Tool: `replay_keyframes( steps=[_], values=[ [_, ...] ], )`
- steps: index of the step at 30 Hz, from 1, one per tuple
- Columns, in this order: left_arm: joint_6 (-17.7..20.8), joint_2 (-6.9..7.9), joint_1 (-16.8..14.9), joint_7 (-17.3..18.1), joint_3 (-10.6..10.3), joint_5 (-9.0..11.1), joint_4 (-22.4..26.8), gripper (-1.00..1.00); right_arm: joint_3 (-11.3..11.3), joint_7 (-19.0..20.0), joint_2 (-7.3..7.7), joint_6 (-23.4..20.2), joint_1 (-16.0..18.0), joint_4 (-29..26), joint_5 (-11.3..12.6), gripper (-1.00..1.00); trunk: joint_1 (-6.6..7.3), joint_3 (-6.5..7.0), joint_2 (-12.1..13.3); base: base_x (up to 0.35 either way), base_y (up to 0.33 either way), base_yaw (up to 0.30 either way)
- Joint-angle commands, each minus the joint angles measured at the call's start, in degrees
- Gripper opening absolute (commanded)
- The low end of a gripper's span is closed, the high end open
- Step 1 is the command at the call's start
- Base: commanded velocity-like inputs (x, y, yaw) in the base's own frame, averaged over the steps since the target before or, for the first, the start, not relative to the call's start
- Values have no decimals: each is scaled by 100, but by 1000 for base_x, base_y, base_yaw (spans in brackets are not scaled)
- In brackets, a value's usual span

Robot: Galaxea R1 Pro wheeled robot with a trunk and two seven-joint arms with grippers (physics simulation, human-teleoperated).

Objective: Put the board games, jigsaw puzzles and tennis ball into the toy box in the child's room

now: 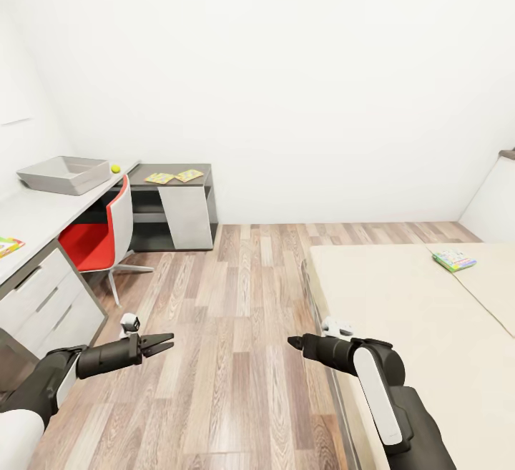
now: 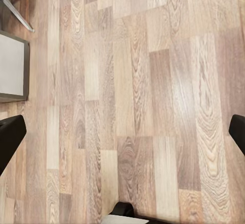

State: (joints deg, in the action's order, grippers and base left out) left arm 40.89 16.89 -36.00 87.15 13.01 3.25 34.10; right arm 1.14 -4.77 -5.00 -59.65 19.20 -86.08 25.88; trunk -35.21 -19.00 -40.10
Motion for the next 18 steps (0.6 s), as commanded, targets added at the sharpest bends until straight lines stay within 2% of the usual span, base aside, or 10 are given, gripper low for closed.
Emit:
replay_keyframes(
  steps=[1, 7, 18],
  values=[
    [60, -3, -3, 21, 0, 0, 0, 100, 1, -50, -1, -20, 4, -5, 49, 100, -1, -8, -7, 0, 0, 0],
    [52, -9, -3, 21, 0, -2, 0, 100, 1, -50, -1, -20, 4, -5, 49, 100, -1, -8, -7, 0, -37, 0],
    [51, -10, -3, 21, -1, -9, 0, 100, 1, -50, -1, -20, 4, -5, 49, 100, -1, -8, -7, 0, -113, 0]
  ],
)
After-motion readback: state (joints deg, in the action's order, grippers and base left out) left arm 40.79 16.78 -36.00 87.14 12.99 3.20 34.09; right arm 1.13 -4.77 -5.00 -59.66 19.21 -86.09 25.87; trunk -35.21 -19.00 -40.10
